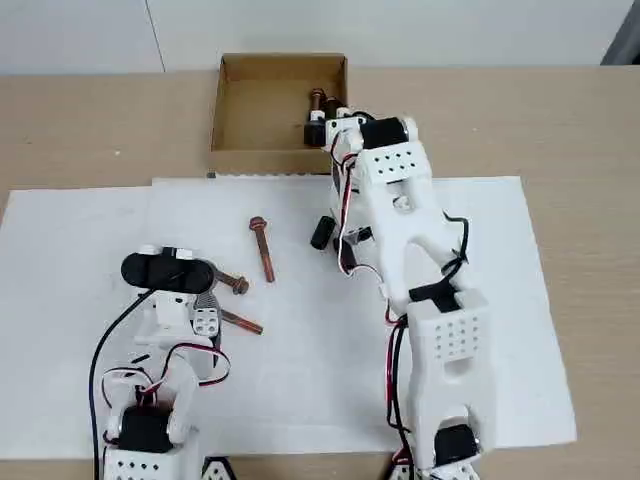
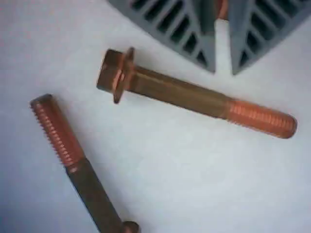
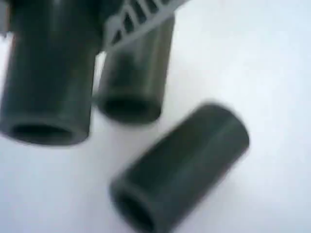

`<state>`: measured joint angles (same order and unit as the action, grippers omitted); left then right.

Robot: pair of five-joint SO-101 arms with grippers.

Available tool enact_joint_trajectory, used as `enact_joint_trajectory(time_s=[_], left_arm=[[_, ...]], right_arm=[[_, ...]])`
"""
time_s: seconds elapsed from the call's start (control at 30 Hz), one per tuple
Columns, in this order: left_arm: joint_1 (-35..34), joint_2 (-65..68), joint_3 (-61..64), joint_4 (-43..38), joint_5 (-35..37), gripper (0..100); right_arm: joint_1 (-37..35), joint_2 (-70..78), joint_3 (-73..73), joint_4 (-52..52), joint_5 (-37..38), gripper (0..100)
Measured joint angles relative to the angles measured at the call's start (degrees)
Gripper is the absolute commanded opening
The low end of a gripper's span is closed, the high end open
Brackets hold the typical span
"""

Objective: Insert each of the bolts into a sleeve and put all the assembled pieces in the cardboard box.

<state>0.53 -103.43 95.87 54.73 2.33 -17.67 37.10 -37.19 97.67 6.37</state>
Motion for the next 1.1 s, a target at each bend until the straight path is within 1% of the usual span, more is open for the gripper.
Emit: enact_joint_trajectory(time_s=[0.07,0.2,0.27,0.5,0.97,1.1], left_arm=[[0.0,0.0,0.0,0.0,0.0,1],[0.0,0.0,0.0,0.0,0.0,1],[0.0,0.0,0.0,0.0,0.0,1],[0.0,0.0,0.0,0.0,0.0,1],[0.0,0.0,0.0,0.0,0.0,1],[0.0,0.0,0.0,0.0,0.0,1]], right_arm=[[0.0,-0.5,1.0,0.0,0.0,2.3],[-0.1,-0.5,1.3,0.0,0.0,14.3],[0.0,-0.5,1.3,0.0,0.0,18.3],[-0.1,0.2,1.3,0.0,0.0,13.8],[0.4,6.6,1.1,-0.5,0.0,12.9],[0.4,7.5,0.4,-0.4,0.7,4.3]])
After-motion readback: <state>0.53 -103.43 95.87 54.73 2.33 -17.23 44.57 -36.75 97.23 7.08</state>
